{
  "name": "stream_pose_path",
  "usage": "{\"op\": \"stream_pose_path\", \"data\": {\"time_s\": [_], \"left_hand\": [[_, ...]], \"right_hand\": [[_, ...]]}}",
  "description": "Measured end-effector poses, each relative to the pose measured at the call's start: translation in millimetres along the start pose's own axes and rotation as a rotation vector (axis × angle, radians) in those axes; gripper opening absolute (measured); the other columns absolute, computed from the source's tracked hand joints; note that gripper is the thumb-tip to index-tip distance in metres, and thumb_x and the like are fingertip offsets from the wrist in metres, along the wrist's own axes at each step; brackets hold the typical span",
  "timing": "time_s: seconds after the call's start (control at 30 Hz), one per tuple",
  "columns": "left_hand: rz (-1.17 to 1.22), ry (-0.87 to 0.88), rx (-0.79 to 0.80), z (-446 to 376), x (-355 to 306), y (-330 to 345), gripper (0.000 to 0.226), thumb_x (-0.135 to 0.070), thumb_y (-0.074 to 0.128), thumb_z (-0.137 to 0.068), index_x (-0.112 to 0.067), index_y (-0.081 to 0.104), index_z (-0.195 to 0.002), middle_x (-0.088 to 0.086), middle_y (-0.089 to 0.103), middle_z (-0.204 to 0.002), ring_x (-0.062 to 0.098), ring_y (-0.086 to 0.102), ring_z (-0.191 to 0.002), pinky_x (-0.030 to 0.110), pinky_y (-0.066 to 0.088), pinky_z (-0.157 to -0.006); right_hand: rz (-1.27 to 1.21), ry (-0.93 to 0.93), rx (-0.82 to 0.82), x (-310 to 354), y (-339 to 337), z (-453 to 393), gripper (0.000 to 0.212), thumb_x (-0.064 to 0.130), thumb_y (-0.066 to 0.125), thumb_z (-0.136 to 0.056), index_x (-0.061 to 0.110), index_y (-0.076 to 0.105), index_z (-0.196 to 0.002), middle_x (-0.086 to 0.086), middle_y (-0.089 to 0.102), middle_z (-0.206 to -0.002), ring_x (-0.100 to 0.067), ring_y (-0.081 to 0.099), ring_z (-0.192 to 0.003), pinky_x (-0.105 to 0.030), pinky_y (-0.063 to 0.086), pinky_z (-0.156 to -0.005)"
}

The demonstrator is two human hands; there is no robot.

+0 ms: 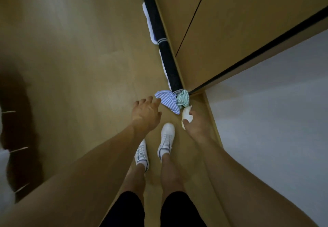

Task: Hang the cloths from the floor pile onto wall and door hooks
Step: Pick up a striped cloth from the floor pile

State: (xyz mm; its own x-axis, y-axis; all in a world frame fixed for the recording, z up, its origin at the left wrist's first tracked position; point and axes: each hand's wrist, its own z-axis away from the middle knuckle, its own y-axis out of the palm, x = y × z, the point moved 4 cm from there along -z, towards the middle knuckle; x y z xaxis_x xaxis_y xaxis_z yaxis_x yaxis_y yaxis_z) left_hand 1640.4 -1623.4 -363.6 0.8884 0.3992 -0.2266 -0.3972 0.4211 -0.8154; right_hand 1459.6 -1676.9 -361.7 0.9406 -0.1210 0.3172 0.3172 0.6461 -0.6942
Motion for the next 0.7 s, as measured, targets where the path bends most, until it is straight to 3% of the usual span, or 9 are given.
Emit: {"op": "stream_pose_path", "data": {"time_s": [0.17, 0.43, 0.7], "left_hand": [[-0.040, 0.013, 0.056, -75.2, 17.3, 73.5, 0.057, -0.044, 0.046, -0.096, -0.027, 0.030, -0.148, 0.006, 0.033, -0.152, 0.029, 0.035, -0.137, 0.044, 0.025, -0.112], [-0.073, 0.094, 0.084, -200.3, 14.3, 217.2, 0.061, -0.045, 0.046, -0.097, -0.028, 0.023, -0.150, 0.005, 0.026, -0.156, 0.029, 0.031, -0.140, 0.045, 0.023, -0.114], [0.000, 0.116, 0.111, -284.7, -2.4, 313.6, 0.057, -0.041, 0.044, -0.098, -0.029, 0.024, -0.150, 0.009, 0.018, -0.160, 0.033, 0.027, -0.141, 0.047, 0.022, -0.113]], "right_hand": [[-0.069, 0.079, -0.008, -33.3, 51.3, -97.4, 0.042, 0.023, 0.059, -0.091, 0.010, 0.052, -0.130, -0.014, 0.053, -0.132, -0.030, 0.050, -0.120, -0.031, 0.039, -0.095], [-0.100, 0.203, 0.039, -110.3, 154.0, -251.3, 0.052, 0.036, 0.056, -0.093, 0.018, 0.044, -0.140, -0.009, 0.046, -0.144, -0.026, 0.044, -0.130, -0.031, 0.035, -0.103], [-0.111, 0.176, 0.030, -147.5, 221.1, -355.7, 0.055, 0.031, 0.057, -0.091, 0.026, 0.039, -0.143, -0.009, 0.041, -0.145, -0.027, 0.044, -0.129, -0.032, 0.038, -0.101]]}}
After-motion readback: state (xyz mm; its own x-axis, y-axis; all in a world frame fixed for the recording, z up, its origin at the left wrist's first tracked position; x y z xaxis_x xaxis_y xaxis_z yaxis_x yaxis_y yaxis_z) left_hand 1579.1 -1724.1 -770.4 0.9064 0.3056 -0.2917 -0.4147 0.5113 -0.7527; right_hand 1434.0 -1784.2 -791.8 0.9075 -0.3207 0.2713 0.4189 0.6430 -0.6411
